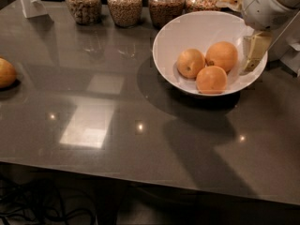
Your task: Pick orange from white bowl
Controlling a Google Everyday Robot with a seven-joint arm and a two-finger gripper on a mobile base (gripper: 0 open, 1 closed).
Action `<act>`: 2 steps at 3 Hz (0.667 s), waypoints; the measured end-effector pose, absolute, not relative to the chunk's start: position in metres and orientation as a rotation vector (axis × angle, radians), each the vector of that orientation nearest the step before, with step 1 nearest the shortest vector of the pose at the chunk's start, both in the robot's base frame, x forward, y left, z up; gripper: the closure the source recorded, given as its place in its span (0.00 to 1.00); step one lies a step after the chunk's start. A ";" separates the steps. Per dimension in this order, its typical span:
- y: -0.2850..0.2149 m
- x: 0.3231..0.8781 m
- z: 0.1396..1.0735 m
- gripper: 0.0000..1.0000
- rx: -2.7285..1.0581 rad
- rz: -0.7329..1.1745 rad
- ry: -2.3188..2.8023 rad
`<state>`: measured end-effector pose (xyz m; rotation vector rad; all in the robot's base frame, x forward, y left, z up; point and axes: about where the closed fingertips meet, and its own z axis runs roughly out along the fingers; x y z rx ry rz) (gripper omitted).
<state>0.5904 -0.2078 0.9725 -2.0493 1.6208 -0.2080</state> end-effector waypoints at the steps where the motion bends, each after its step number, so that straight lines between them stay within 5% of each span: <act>1: -0.208 0.600 0.990 0.00 -2.044 -0.248 1.566; 2: -0.208 0.605 0.983 0.00 -2.069 -0.269 1.556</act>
Offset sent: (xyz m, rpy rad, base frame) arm 0.0177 -0.0044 0.0066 -0.0569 -0.0654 0.0482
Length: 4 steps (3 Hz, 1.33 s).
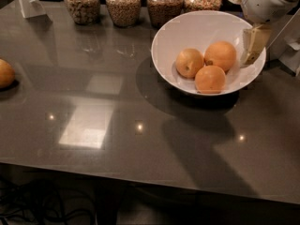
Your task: Pick orange from white bowl
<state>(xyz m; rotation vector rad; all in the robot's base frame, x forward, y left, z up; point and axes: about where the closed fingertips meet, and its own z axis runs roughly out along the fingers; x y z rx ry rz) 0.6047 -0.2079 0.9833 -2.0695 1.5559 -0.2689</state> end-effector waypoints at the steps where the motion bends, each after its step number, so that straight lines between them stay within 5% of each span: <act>1: -0.213 0.616 0.966 0.00 -2.140 -0.343 1.499; 3: -0.227 0.637 0.939 0.08 -2.231 -0.471 1.368; 4: -0.229 0.646 0.929 0.27 -2.255 -0.492 1.333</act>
Offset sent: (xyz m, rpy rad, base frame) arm 0.0356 -0.0265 -0.0473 -0.1940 -0.1439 0.1408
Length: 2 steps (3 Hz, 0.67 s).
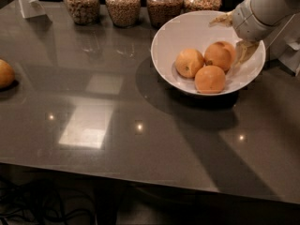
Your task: Pick orange from white bowl
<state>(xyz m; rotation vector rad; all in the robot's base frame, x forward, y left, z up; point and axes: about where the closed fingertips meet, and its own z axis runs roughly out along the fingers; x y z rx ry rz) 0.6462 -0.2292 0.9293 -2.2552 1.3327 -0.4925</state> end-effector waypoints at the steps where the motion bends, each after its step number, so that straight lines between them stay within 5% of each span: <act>1: -0.229 0.652 0.917 0.34 -2.282 -0.481 1.316; 2: -0.225 0.654 0.907 0.32 -2.304 -0.454 1.305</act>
Offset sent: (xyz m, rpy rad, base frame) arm 0.0104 0.0075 -0.0381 -0.0193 0.0628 0.0623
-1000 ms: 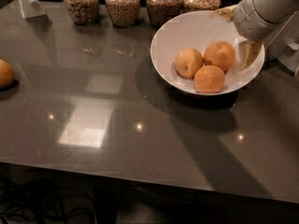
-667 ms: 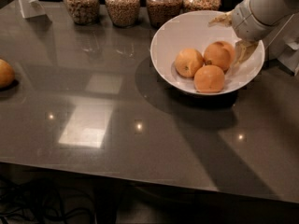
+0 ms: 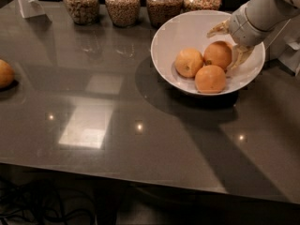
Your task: Pick orange from white bowl
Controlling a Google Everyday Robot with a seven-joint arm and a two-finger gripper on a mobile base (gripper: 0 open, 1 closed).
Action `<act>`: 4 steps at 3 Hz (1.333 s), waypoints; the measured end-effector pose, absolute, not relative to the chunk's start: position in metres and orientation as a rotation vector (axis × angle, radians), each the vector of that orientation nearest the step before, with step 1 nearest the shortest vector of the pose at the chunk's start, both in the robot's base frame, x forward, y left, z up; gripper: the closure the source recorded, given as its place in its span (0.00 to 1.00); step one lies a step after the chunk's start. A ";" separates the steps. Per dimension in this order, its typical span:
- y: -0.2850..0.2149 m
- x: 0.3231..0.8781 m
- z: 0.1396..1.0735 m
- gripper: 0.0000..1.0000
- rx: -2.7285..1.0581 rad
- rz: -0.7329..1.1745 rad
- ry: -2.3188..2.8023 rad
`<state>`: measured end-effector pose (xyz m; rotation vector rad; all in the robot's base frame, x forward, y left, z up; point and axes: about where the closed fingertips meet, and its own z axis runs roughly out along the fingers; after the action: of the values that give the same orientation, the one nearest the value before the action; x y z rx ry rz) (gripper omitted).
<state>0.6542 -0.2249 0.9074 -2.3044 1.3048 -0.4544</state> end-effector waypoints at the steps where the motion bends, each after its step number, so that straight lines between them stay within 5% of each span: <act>1: -0.218 0.653 0.890 0.33 -2.339 -0.404 1.294; 2: -0.213 0.654 0.879 0.34 -2.362 -0.368 1.284; 4: -0.212 0.654 0.880 0.77 -2.366 -0.359 1.290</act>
Offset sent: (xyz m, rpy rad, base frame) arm -0.0003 0.0189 -0.0420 -0.0019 0.0985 0.0656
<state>0.6540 -0.2124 0.8804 -2.3663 1.2900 -0.3593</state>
